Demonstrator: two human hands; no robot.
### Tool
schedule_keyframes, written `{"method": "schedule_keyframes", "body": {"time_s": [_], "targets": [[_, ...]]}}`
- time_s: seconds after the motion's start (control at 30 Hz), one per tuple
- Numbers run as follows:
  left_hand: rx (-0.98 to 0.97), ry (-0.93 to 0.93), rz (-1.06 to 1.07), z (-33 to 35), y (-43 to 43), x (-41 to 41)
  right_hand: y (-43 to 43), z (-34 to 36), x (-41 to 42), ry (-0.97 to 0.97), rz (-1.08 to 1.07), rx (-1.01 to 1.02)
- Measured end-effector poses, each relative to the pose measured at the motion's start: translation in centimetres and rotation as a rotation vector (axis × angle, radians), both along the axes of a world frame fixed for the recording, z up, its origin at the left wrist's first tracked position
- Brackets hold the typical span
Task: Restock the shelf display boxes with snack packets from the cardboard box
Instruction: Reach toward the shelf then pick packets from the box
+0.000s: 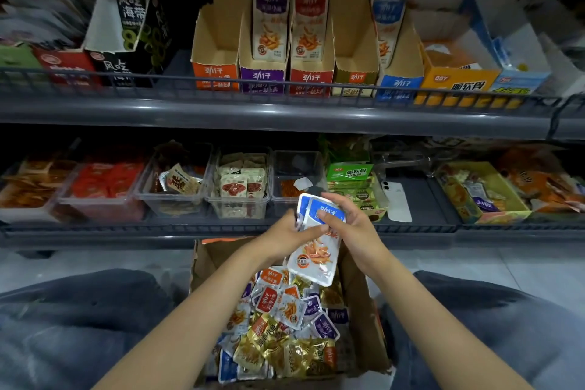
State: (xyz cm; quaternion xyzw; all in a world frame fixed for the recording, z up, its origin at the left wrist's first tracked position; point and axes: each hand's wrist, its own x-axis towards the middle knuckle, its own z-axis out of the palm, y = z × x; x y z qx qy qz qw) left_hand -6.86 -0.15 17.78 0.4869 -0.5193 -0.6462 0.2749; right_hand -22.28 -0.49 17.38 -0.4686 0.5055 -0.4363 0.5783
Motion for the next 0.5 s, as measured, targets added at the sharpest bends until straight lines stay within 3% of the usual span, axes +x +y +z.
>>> {"method": "schedule_keyframes", "body": {"time_s": [0.07,0.17,0.33,0.5], "targets": [[0.074,0.031,0.008,-0.1,-0.2,0.4,-0.4,0.4,-0.4,-0.004,-0.09,-0.025],[0.029,0.013,-0.07,0.3,-0.2,0.5,-0.9,1.3,-1.1,0.049,-0.155,-0.071],[-0.046,0.005,-0.008,3.5,-1.2,0.6,-2.1,4.4,-2.3,0.122,-0.036,-0.061],[-0.015,0.023,-0.118,7.6,-2.6,0.8,-3.7,8.8,-3.8,0.099,0.062,-0.085]]}}
